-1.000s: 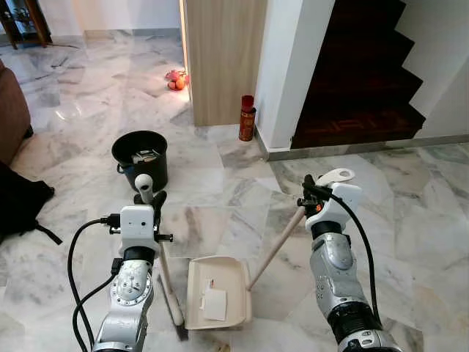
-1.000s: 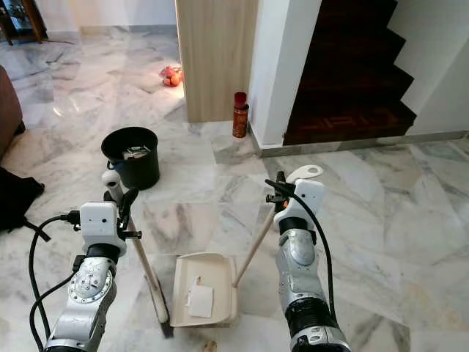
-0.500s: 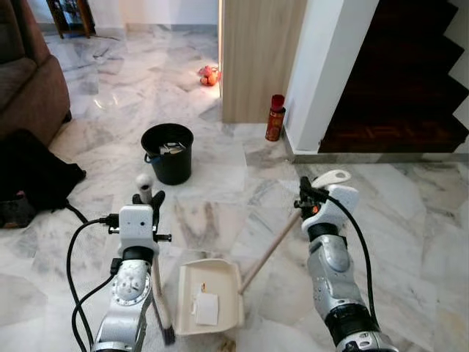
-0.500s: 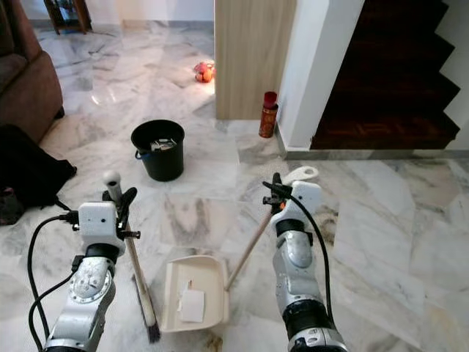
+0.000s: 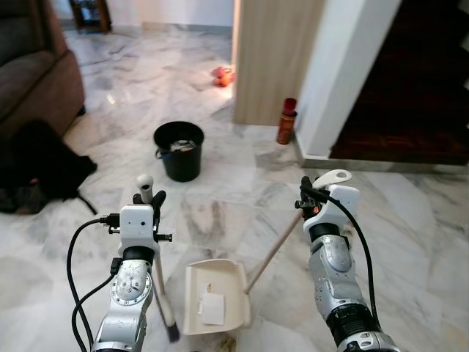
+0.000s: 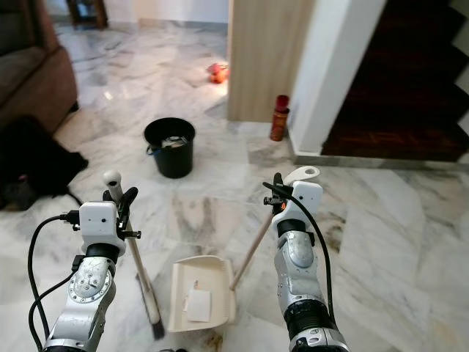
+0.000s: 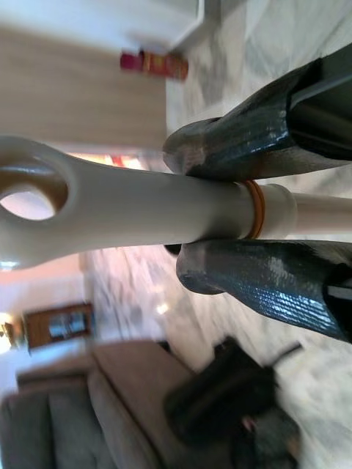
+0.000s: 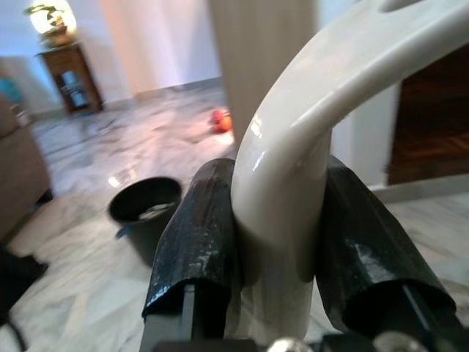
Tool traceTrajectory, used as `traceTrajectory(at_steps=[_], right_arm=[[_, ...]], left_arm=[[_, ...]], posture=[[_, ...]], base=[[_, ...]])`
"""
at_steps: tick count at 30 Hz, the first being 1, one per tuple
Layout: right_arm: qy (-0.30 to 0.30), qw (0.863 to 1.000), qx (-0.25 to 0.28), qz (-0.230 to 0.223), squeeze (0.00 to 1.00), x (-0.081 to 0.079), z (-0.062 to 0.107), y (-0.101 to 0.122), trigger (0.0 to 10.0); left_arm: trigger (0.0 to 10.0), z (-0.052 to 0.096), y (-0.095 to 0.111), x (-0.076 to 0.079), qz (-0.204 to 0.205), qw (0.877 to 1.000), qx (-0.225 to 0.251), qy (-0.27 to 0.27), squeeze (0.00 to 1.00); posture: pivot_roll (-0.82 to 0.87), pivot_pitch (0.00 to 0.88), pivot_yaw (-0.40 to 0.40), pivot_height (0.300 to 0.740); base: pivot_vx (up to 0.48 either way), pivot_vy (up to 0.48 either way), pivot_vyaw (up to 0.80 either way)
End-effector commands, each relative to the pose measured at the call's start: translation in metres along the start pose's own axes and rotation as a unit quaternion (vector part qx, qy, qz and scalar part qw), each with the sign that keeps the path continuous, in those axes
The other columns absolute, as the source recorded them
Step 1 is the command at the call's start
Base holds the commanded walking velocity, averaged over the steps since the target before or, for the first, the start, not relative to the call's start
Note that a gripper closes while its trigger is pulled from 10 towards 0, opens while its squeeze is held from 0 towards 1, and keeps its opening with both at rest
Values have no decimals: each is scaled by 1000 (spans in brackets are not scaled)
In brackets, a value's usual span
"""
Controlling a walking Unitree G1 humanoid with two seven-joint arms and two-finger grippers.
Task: Sweep floor
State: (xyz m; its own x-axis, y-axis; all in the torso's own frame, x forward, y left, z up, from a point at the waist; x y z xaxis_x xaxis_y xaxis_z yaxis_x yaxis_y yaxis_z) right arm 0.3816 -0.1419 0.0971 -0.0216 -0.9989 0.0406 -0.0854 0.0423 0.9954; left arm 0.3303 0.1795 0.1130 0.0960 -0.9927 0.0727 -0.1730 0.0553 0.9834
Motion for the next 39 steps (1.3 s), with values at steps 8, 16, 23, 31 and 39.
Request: traceTrajectory(at_steps=[8, 16, 23, 31, 39], right_arm=[[-7, 1000, 11, -9, 0, 3, -3, 7, 10000], [0, 1000, 16, -8, 0, -1, -3, 9, 10000], [2, 1000, 12, -12, 0, -1, -3, 7, 10000], [5, 1000, 12, -13, 0, -3, -3, 7, 10000], [8, 1000, 11, -14, 0, -3, -3, 6, 10000]], left_arm=[[10000, -2, 10, 3, 0, 1000, 19, -4, 0], [10000, -2, 10, 3, 0, 1000, 19, -2, 0], [10000, -2, 11, 2, -1, 1000, 19, 0, 0], [10000, -3, 11, 1, -1, 1000, 19, 1, 0], [10000, -3, 10, 1, -3, 1000, 17, 3, 0]], posture=[[143, 30, -45, 740], [146, 34, -49, 740], [147, 36, -50, 740], [149, 41, -50, 740], [148, 40, -48, 740]], base=[[0, 0, 0], [0, 0, 363], [172, 0, 0], [98, 0, 0], [0, 0, 0]])
Point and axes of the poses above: a point about 5 cm out from each wrist's last joint towards the gripper, its own z axis pointing back from the gripper into the wrist, its own y axis along the axis of the wrist's last joint, x = y × z, the point moved 5 cm from there along -z, pointing out of the wrist towards the gripper, and after that the axes turned 12 degrees about z, right-handed, at the moved point
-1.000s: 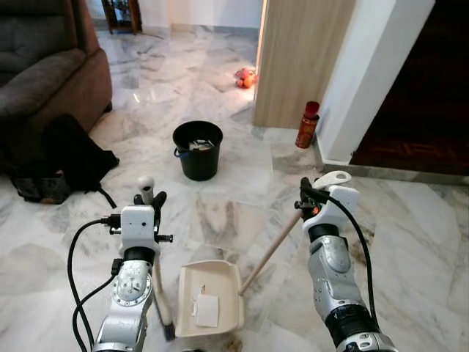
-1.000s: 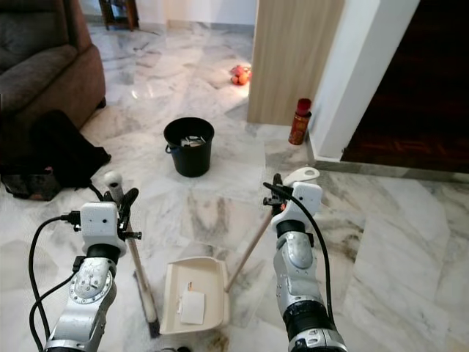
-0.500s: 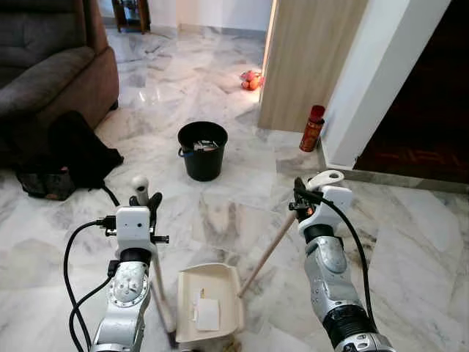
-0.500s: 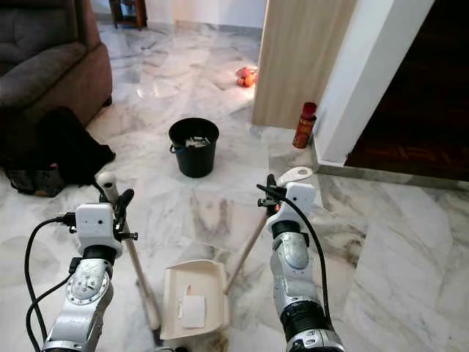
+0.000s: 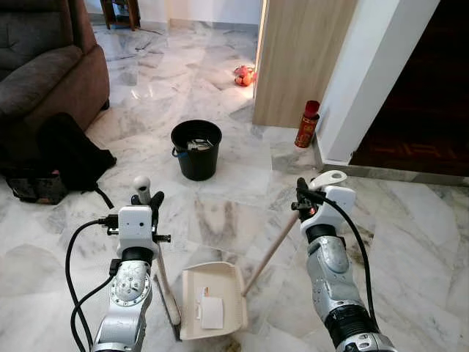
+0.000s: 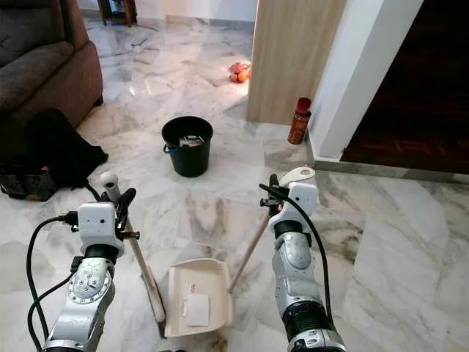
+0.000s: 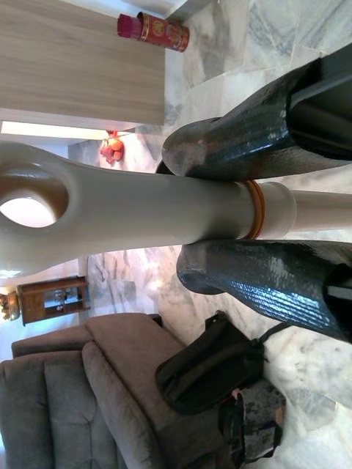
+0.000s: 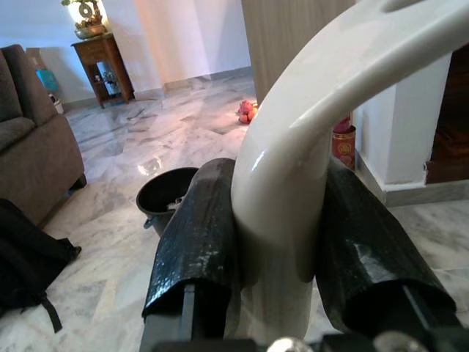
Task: Sweep floor
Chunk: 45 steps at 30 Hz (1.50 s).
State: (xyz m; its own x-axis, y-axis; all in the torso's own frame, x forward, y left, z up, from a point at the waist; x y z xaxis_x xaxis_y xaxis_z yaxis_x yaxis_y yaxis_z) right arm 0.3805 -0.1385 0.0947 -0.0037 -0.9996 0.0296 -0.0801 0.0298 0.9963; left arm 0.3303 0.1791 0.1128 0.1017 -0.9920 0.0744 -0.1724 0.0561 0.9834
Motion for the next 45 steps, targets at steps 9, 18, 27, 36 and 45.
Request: traceTrajectory(at_steps=[9, 18, 27, 36, 45], right_arm=[[9, 1000, 17, -3, 0, -3, -4, 10, 10000], [13, 1000, 11, -10, 0, -4, -4, 8, 10000], [18, 1000, 10, -11, 0, -6, -4, 8, 10000], [29, 999, 13, -6, 0, -9, -4, 9, 10000], [41, 999, 16, -10, 0, -14, -3, 10, 10000]], left_arm=[[10000, -3, 9, 2, -3, 1000, 17, -1, 0], [10000, -2, 9, 2, -2, 1000, 15, -1, 0], [10000, -2, 8, 2, -3, 1000, 13, 0, 0], [10000, -2, 7, 3, -1, 1000, 10, 0, 0], [10000, -2, 6, 2, -1, 1000, 9, 2, 0]], posture=[[146, 27, -48, 740], [144, 21, -50, 740], [143, 29, -52, 740], [142, 30, -53, 740], [144, 31, -54, 740]], base=[[27, 0, 0], [245, 0, 479], [266, 0, 0], [281, 0, 0], [281, 0, 382]])
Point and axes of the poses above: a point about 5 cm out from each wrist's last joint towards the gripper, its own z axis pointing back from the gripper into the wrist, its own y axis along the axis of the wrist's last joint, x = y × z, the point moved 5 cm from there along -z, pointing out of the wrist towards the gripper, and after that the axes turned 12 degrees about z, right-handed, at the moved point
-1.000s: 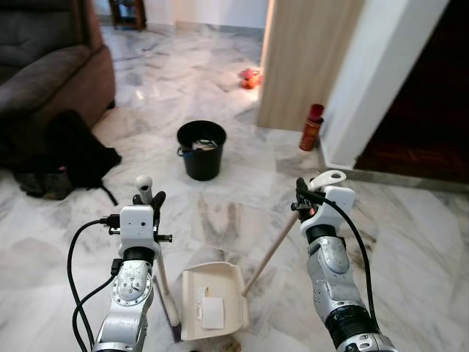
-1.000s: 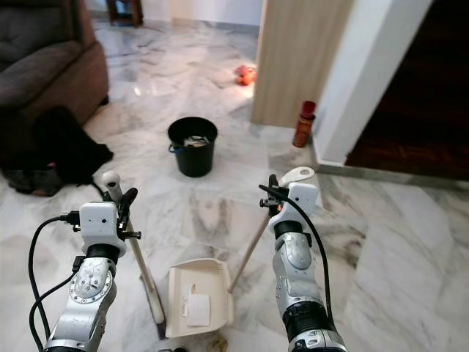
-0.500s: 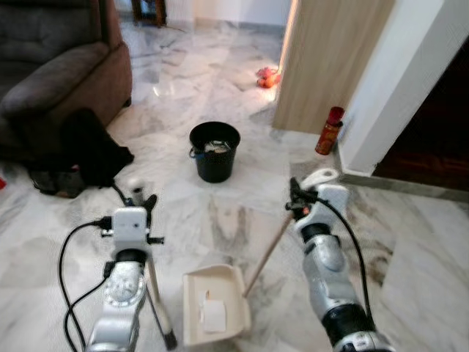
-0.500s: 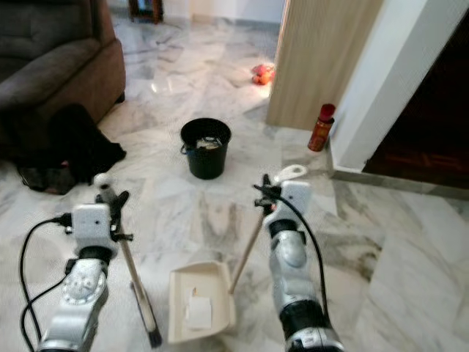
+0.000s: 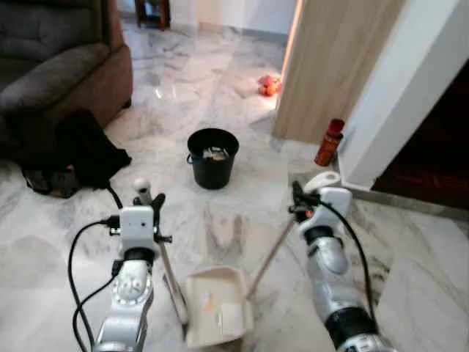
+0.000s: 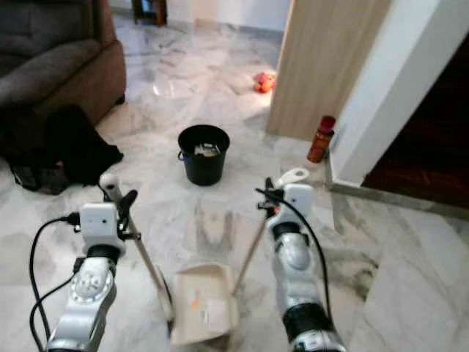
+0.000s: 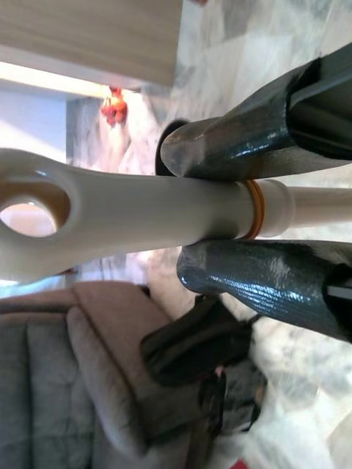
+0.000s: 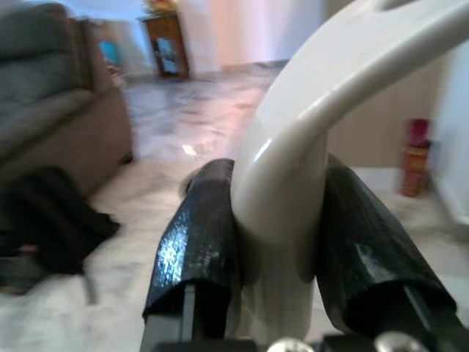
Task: Sweep floor
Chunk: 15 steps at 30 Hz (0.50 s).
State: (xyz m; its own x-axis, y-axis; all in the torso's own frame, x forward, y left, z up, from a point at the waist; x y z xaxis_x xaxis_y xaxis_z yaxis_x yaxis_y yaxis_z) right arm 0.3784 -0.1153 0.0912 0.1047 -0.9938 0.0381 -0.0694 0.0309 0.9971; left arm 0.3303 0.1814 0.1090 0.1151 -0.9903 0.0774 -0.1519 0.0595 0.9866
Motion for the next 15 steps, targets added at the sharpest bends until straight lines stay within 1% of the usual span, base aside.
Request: traceTrajectory(at_steps=[1, 9, 11, 15], right_arm=[[-13, 1000, 23, -9, 0, 9, -4, 13, 10000], [-10, 1000, 24, -7, 0, 9, -4, 14, 10000], [-13, 1000, 21, -15, 0, 10, -4, 12, 10000], [-11, 1000, 21, -18, 0, 10, -4, 12, 10000]], left_arm=[[10000, -2, 10, 5, -1, 1000, 20, -5, 0], [10000, -2, 10, 5, 0, 1000, 19, -5, 0], [10000, -2, 10, 5, 0, 1000, 19, -5, 0], [10000, -2, 9, 5, -1, 1000, 18, -4, 0]], posture=[[143, 31, -54, 740], [142, 33, -56, 740], [143, 34, -57, 740], [140, 36, -57, 740]], base=[[281, 0, 519], [283, 0, 618], [283, 0, 0], [286, 0, 0]])
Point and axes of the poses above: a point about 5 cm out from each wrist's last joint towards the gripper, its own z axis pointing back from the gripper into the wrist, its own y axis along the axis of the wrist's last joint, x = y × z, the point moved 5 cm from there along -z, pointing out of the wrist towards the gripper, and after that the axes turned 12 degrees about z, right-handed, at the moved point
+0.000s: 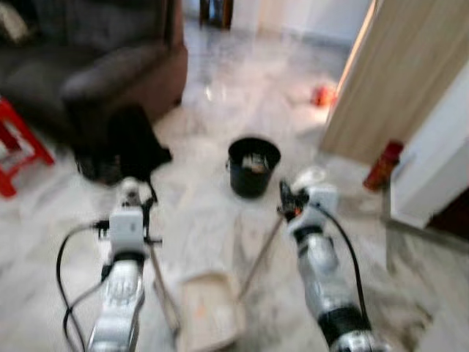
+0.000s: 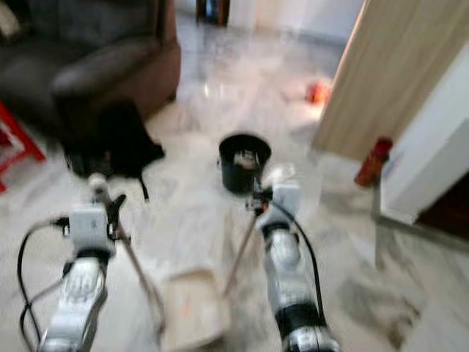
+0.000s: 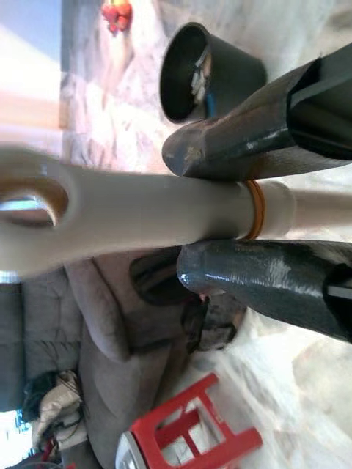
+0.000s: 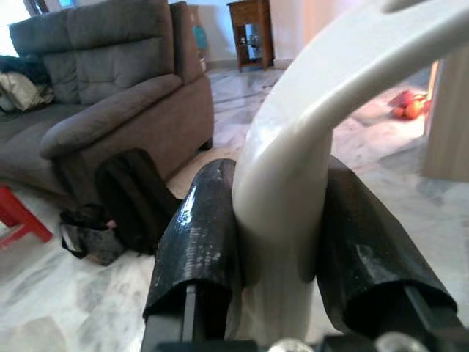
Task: Sweep floor
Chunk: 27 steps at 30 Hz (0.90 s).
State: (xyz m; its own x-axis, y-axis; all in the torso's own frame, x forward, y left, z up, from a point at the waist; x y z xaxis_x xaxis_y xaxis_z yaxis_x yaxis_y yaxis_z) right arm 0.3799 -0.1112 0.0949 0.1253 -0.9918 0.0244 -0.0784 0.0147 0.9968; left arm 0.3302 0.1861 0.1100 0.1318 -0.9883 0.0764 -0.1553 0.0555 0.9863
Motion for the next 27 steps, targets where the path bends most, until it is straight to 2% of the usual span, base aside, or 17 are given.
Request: traceTrajectory(at_steps=[1, 27], right_arm=[[-20, 1000, 16, -11, 0, 13, -2, 9, 10000], [-4, 999, 13, -30, 0, 7, -1, 7, 10000]], left_arm=[[10000, -1, 8, 9, 1, 1000, 15, -12, 0], [10000, -1, 7, 10, 2, 1000, 12, -12, 0]], posture=[[140, 36, -57, 740], [143, 38, -58, 740]], base=[[289, 0, 0], [297, 0, 0]])
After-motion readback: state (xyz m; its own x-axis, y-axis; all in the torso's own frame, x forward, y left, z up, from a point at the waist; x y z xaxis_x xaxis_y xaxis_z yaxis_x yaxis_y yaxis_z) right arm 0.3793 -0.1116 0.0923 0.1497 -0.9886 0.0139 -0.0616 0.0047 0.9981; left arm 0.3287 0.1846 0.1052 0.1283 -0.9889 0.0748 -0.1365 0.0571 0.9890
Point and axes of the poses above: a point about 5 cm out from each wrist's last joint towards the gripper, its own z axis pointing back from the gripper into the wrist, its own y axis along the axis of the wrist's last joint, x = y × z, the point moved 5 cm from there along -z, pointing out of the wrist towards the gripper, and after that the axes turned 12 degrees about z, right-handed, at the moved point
